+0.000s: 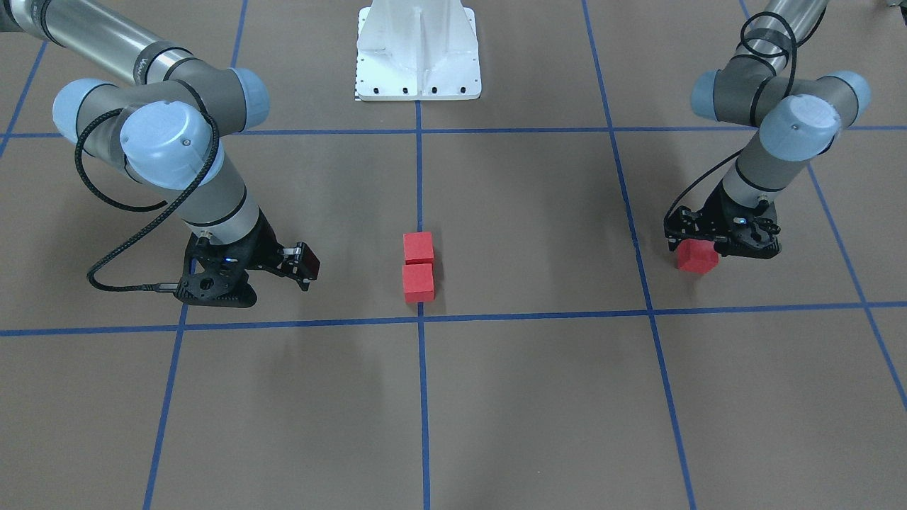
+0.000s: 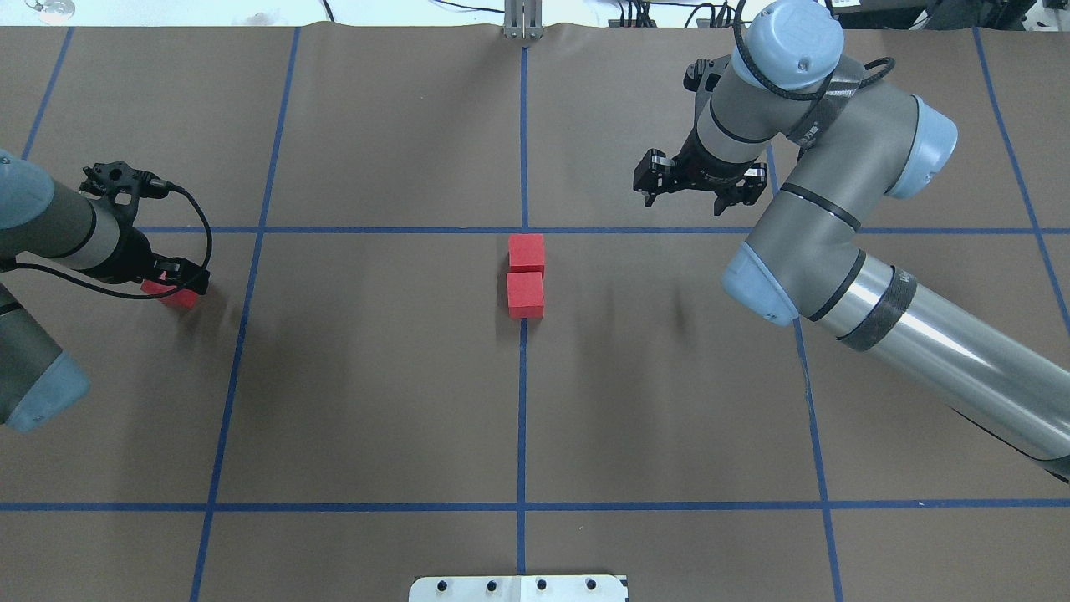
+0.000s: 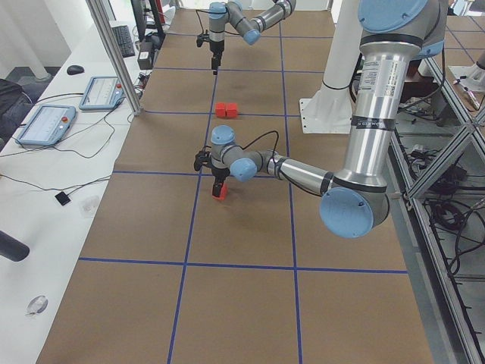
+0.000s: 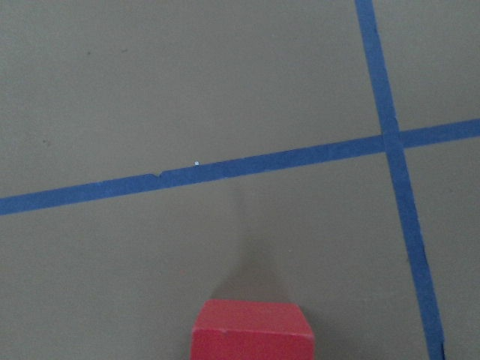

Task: Form red blocks into L shape at center
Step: 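Grasp the remaining red cube with the left gripper while the right arm draws back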

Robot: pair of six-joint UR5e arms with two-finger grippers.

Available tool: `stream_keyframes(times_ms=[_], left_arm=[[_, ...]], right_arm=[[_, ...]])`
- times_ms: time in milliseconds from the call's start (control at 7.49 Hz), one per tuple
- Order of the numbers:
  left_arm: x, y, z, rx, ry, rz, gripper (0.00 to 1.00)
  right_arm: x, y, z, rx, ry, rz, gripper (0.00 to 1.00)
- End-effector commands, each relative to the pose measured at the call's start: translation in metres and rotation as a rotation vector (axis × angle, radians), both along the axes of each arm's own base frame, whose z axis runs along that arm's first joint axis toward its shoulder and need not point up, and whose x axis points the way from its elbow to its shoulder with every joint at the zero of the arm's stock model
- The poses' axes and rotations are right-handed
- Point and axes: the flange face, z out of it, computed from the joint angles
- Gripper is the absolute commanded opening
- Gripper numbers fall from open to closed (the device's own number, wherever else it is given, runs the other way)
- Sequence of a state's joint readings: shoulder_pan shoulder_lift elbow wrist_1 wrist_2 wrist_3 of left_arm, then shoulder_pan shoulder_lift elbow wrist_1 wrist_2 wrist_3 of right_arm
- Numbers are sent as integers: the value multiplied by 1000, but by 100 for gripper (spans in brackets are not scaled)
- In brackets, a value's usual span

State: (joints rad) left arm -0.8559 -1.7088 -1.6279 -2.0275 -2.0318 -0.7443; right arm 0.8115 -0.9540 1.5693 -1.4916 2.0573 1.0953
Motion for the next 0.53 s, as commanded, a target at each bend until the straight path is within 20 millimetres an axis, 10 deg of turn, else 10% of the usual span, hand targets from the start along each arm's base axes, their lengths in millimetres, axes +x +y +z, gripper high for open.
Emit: stream_keyframes(times_ms=[0,401], left_arm=[[1,-1,12,14,6,4,93],[3,-3,11,24,14,7,86]], right_arm=[[-1,0,0,0,1,1,99],[-2,1,0,0,-1,0,99]])
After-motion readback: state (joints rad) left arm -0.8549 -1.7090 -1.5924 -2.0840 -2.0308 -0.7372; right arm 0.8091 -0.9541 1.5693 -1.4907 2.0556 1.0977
